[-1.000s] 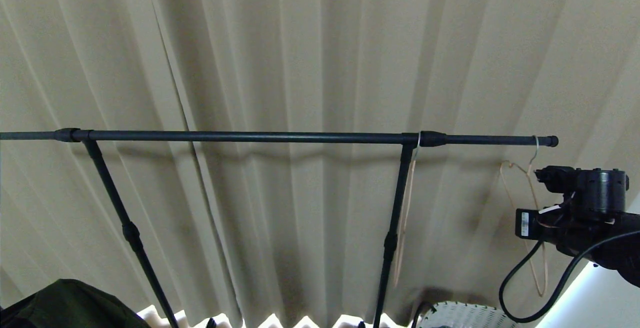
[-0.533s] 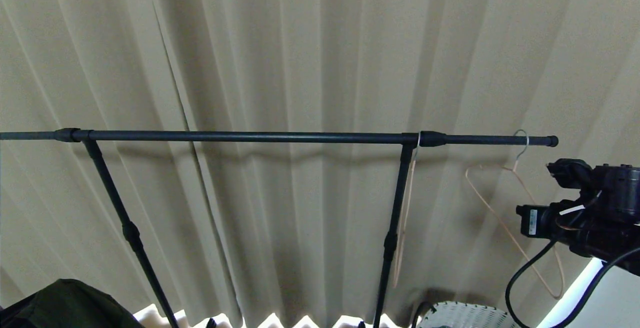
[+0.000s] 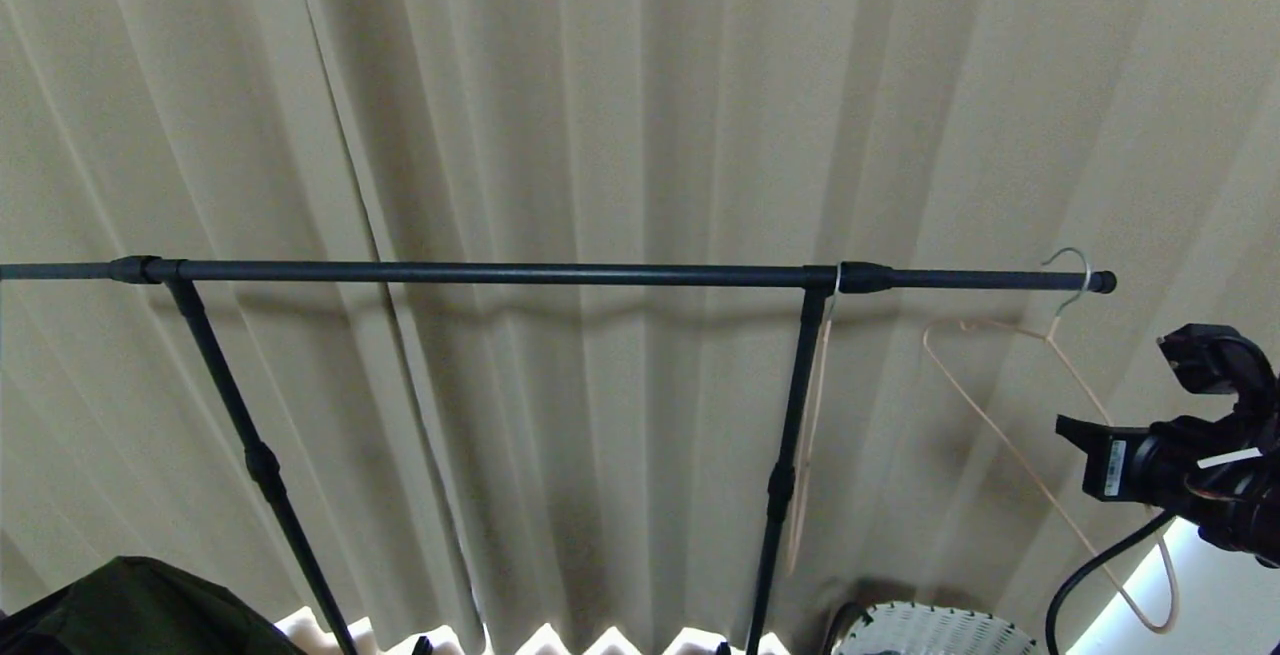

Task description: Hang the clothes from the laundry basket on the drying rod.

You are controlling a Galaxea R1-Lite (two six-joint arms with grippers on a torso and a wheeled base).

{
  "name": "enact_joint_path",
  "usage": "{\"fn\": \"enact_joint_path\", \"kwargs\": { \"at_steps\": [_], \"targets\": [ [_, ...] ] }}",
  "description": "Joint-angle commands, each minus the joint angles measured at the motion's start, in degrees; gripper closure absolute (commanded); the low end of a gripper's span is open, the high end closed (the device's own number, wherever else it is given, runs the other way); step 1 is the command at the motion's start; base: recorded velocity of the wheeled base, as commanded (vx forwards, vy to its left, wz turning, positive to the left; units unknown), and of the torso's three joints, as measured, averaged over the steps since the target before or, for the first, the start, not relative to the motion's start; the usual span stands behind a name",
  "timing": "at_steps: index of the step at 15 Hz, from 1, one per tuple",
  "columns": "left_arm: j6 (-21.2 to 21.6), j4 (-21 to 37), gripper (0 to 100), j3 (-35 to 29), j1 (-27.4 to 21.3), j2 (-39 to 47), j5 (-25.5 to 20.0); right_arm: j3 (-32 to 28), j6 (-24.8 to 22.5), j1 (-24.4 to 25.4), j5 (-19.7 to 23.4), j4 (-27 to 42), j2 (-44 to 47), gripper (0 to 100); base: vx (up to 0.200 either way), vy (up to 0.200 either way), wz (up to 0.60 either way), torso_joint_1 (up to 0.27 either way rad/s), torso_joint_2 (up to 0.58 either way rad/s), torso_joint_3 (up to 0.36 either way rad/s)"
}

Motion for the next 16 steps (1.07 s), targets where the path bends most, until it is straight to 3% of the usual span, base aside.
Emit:
{"fn": "enact_joint_path", "kwargs": {
  "at_steps": [1,11,16],
  "targets": [
    [0.0,0.0,100,-0.1,0.0,0.1,0.1,2.6,0.0,0.0,1.1,0.0,-5.4,100,0.000,0.000,0.00,0.000,0.00,0.000],
    [0.2,0.0,100,-0.3,0.1,-0.9,0.2,10.2,-1.5,0.3,1.6,0.7,-16.7,100,-0.200,0.000,0.00,0.000,0.00,0.002],
    [0.2,0.0,100,-0.5,0.0,-1.9,0.2,10.3,-1.4,0.3,3.0,0.5,-17.1,100,0.000,0.000,0.00,0.000,0.00,0.000]
  ]
}}
